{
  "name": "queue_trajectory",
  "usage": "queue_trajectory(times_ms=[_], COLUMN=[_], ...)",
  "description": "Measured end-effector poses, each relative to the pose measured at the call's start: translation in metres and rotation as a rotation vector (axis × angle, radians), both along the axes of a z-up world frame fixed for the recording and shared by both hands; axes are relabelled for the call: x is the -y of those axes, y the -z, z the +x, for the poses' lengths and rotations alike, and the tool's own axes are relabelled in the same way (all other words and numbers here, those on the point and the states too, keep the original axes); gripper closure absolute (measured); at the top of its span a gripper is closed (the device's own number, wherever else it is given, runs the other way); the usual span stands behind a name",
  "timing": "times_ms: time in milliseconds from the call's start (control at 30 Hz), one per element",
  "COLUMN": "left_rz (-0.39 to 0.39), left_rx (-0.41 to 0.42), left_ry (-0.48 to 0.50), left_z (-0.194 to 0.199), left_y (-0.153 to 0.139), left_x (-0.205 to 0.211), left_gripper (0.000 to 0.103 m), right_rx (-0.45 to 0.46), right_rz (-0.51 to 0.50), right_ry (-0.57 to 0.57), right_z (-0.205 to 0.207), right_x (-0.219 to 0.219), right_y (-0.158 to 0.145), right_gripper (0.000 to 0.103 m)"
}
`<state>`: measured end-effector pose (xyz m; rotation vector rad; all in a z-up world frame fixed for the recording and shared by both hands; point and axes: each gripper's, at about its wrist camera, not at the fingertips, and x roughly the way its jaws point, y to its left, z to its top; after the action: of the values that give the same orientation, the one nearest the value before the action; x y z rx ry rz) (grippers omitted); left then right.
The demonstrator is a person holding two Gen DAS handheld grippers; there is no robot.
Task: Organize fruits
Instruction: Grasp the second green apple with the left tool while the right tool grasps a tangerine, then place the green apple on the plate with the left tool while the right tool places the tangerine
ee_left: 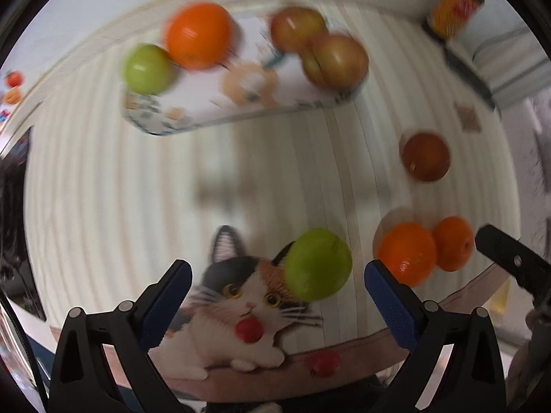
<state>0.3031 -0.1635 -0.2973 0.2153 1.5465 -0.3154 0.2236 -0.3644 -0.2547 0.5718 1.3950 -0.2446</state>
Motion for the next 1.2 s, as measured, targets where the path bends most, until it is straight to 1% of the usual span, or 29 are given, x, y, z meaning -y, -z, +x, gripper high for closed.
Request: queue_trajectory(times_ms=[67, 133, 167, 200, 233, 267, 333, 367, 433, 467, 567, 600, 633, 700, 733, 767, 833, 867, 900, 933, 967, 1000, 1033, 1067, 1133, 1200], left_rz=[0.015, 0.022, 0.009, -0.022, -0.047, -0.054, -0.002, 0.004, 0.016, 0.006, 0.031, 0.02, 0.007, -0.005, -0.007, -0.007, -0.003, -0.001, 0.001, -0.001, -0.002, -0.005, -0.008, -0.015, -0.032, -0.03], left_rx=[-0.041, -0.068, -0.084, -0.098, -0.107, -0.11, -0.059, -0.048, -0.069, -0.075, -0.069, -0.074, -0.084, -0.087, -0.085, -0.081, -0.074, -0.071, -0.069, -0.068, -0.068, -0.069, -0.07, -0.079, -0.105, -0.11], left_ry=[0.033, 0.056, 0.065, 0.061, 0.056, 0.059, 0.071, 0.065, 0.012, -0.015, -0.083, -0.109, -0.133, -0.155, -0.16, -0.163, -0.167, -0.167, -0.164, -0.164, -0.163, -0.163, -0.163, -0.165, -0.171, -0.164], left_z=[0.003, 0.004, 0.004, 0.004, 0.003, 0.002, 0.0, -0.001, 0.002, 0.003, 0.005, 0.005, 0.006, 0.006, 0.006, 0.006, 0.006, 0.005, 0.005, 0.001, 0.001, 0.001, 0.0, -0.001, 0.001, -0.001], left_y=[0.018, 0.032, 0.038, 0.041, 0.041, 0.04, 0.035, 0.034, 0.037, 0.037, 0.036, 0.036, 0.036, 0.036, 0.036, 0.036, 0.035, 0.035, 0.035, 0.038, 0.038, 0.038, 0.038, 0.039, 0.044, 0.049], left_x=[0.01, 0.017, 0.019, 0.019, 0.019, 0.02, 0.017, 0.01, -0.014, -0.026, -0.059, -0.067, -0.074, -0.08, -0.081, -0.081, -0.08, -0.08, -0.079, -0.086, -0.086, -0.087, -0.084, -0.088, -0.09, -0.085], left_gripper=[0.002, 0.017, 0.024, 0.033, 0.041, 0.051, 0.051, 0.051, 0.051, 0.051, 0.051, 0.05, 0.05, 0.05, 0.05, 0.05, 0.05, 0.05, 0.05, 0.05, 0.05, 0.049, 0.049, 0.048, 0.048, 0.049], right_rx=[-0.027, -0.013, -0.002, 0.007, 0.016, 0.021, 0.025, 0.025, 0.015, 0.006, -0.038, -0.064, -0.095, -0.135, -0.16, -0.175, -0.187, -0.186, -0.183, -0.18, -0.176, -0.164, -0.158, -0.152, -0.134, -0.121], right_rz=[0.015, 0.057, 0.067, 0.069, 0.069, 0.069, 0.07, 0.075, 0.082, 0.078, 0.051, 0.023, -0.024, -0.105, -0.133, -0.144, -0.216, -0.227, -0.232, -0.239, -0.216, -0.151, -0.114, -0.1, -0.091, -0.096], right_ry=[0.018, 0.026, 0.021, 0.009, -0.012, -0.028, -0.062, -0.079, -0.119, -0.136, -0.199, -0.224, -0.26, -0.321, -0.363, -0.379, -0.444, -0.455, -0.462, -0.471, -0.468, -0.45, -0.447, -0.452, -0.454, -0.447], right_z=[-0.006, -0.011, -0.012, -0.012, -0.01, -0.009, -0.004, -0.001, 0.005, 0.007, 0.018, 0.021, 0.025, 0.031, 0.034, 0.035, 0.039, 0.04, 0.042, 0.044, 0.047, 0.05, 0.052, 0.052, 0.053, 0.053], right_x=[0.005, 0.005, 0.004, 0.001, -0.004, -0.008, -0.018, -0.023, -0.035, -0.039, -0.057, -0.062, -0.068, -0.08, -0.087, -0.091, -0.104, -0.107, -0.109, -0.111, -0.111, -0.112, -0.114, -0.118, -0.124, -0.127], right_y=[0.014, 0.017, 0.016, 0.015, 0.012, 0.011, 0.01, 0.011, 0.016, 0.019, 0.033, 0.04, 0.048, 0.059, 0.067, 0.072, 0.077, 0.077, 0.077, 0.076, 0.075, 0.073, 0.073, 0.072, 0.071, 0.071], right_gripper=[0.001, 0.001, 0.001, 0.002, 0.002, 0.003, 0.004, 0.008, 0.011, 0.014, 0.018, 0.018, 0.019, 0.022, 0.027, 0.029, 0.029, 0.03, 0.032, 0.036, 0.036, 0.036, 0.036, 0.036, 0.036, 0.036])
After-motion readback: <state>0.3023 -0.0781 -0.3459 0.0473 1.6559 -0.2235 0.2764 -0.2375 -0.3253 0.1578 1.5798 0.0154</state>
